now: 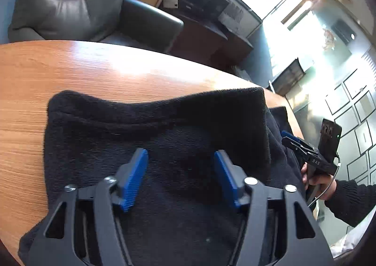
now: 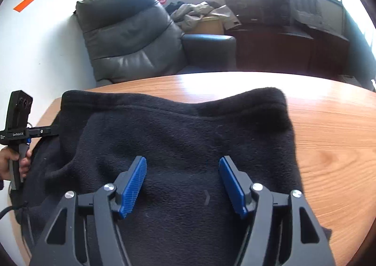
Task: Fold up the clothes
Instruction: 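Press the folded jacket flat with both open tools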
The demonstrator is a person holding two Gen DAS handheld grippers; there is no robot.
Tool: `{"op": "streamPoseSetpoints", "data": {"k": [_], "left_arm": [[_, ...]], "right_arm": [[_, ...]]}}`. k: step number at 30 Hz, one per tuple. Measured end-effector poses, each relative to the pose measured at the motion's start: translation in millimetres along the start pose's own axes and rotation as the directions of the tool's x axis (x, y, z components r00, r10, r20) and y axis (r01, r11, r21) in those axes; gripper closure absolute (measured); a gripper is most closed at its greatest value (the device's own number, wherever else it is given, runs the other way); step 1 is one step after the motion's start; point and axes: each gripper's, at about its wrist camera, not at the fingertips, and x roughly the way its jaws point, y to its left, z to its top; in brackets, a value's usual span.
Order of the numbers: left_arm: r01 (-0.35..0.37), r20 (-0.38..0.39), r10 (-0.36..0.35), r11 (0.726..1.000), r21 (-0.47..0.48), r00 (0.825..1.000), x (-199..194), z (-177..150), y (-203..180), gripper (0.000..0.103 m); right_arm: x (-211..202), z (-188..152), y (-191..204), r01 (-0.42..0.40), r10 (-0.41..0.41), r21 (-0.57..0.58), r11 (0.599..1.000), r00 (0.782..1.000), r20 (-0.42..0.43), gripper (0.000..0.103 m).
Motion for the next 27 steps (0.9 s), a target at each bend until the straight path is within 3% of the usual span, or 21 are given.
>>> {"op": "streamPoseSetpoints", "data": {"k": [1,3,5,6,7,9,11,12,14,16,17,18,19,20,21,22,23,25,26,27], "left_arm": [[-0.002,0.0,0.002,1.0,-0.014,1.0,-2.4,-0.1,5.7,0.077],[-0.016,-0.004,0.016,1.0,-0.025,1.0,-5.7,0.4,11.2,0.083],[-0.044,-0.022,0.044,0.999,-0.011,0.999,-7.2,4.0,4.1,0.081],[-0.061,-0.033,0.061,0.998,0.007,0.998,-8.3,6.9,-4.9,0.07],[-0.068,-0.034,0.069,0.997,0.026,0.997,-7.1,9.4,-18.3,0.05],[-0.016,0.006,0.016,0.996,0.085,1.0,-10.9,14.4,-56.5,0.038],[0.048,0.028,-0.053,0.988,0.15,0.998,-11.0,19.1,-89.7,0.031],[0.064,0.023,-0.069,0.983,0.171,0.997,-6.7,20.6,-100.9,0.023],[0.074,-0.011,-0.074,0.979,0.188,0.997,8.3,14.3,-107.2,0.022],[0.033,-0.061,-0.023,0.983,0.179,0.998,29.6,7.0,-91.6,0.024],[0.023,-0.07,-0.012,0.988,0.154,0.998,36.1,4.7,-79.2,0.025],[0.032,-0.059,-0.026,0.993,0.112,0.998,37.3,3.5,-65.5,0.036],[0.043,-0.047,-0.039,0.997,0.07,0.998,38.4,2.3,-51.7,0.044],[0.046,-0.042,-0.045,0.998,0.045,0.998,38.4,2.2,-42.8,0.049],[0.043,-0.042,-0.042,0.998,0.038,0.998,37.1,3.3,-39.1,0.058],[0.04,-0.043,-0.039,0.999,0.032,0.998,35.8,4.4,-35.4,0.063],[0.035,-0.045,-0.034,0.999,0.031,0.998,34.6,5.1,-33.6,0.065],[0.021,-0.055,-0.019,0.999,0.042,0.998,32.3,5.8,-34.1,0.065],[0.019,-0.062,-0.016,0.998,0.056,0.998,31.9,4.6,-37.9,0.065],[0.023,-0.073,-0.017,0.997,0.078,0.997,32.2,2.0,-45.3,0.059]], "right_arm": [[-3.1,-1.2,-13.4,0.033,-0.034,0.053,0.998,0.999,0.004,0.034],[-15.1,-7.8,-41.8,0.106,-0.108,0.18,0.978,0.994,-0.002,0.032],[-22.9,1.7,-48.5,0.155,-0.156,0.225,0.962,0.988,-0.01,0.029],[-26.7,6.7,-51.5,0.178,-0.18,0.246,0.953,0.984,-0.015,0.029],[-31.2,18.3,-37.1,0.138,-0.145,0.211,0.968,0.989,0.019,0.029],[-27.1,41.9,10.1,0.016,-0.022,0.093,0.996,0.998,0.061,0.025],[-12.6,59.8,60.2,-0.131,0.131,-0.011,0.991,0.99,0.053,0.023],[0.3,65.6,86.6,-0.218,0.219,-0.05,0.975,0.975,0.023,0.023],[32.1,72.8,135.3,-0.388,0.383,-0.104,0.916,0.922,-0.064,0.023],[62.5,66.6,167.5,-0.421,0.405,-0.16,0.893,0.906,-0.124,0.023],[81.6,63.7,171.4,-0.373,0.351,-0.177,0.911,0.925,-0.145,0.024],[100.7,62.7,165.9,-0.339,0.31,-0.14,0.93,0.931,-0.195,0.027],[105.1,63.7,149.5,-0.356,0.342,-0.043,0.934,0.921,-0.188,0.045],[108.6,64.9,132.4,-0.374,0.378,0.058,0.926,0.909,-0.174,0.052],[103.0,66.0,121.8,-0.359,0.366,0.075,0.93,0.918,-0.15,0.052],[96.7,66.9,116.7,-0.291,0.291,0.017,0.957,0.948,-0.128,0.055],[90.4,67.7,112.0,-0.216,0.21,-0.044,0.975,0.972,-0.102,0.051],[73.4,65.1,103.2,-0.151,0.143,-0.072,0.986,0.984,-0.106,0.057],[64.9,63.7,98.7,-0.121,0.111,-0.084,0.989,0.988,-0.109,0.049],[56.3,62.2,94.3,-0.09,0.079,-0.097,0.991,0.991,-0.111,0.049]]}}
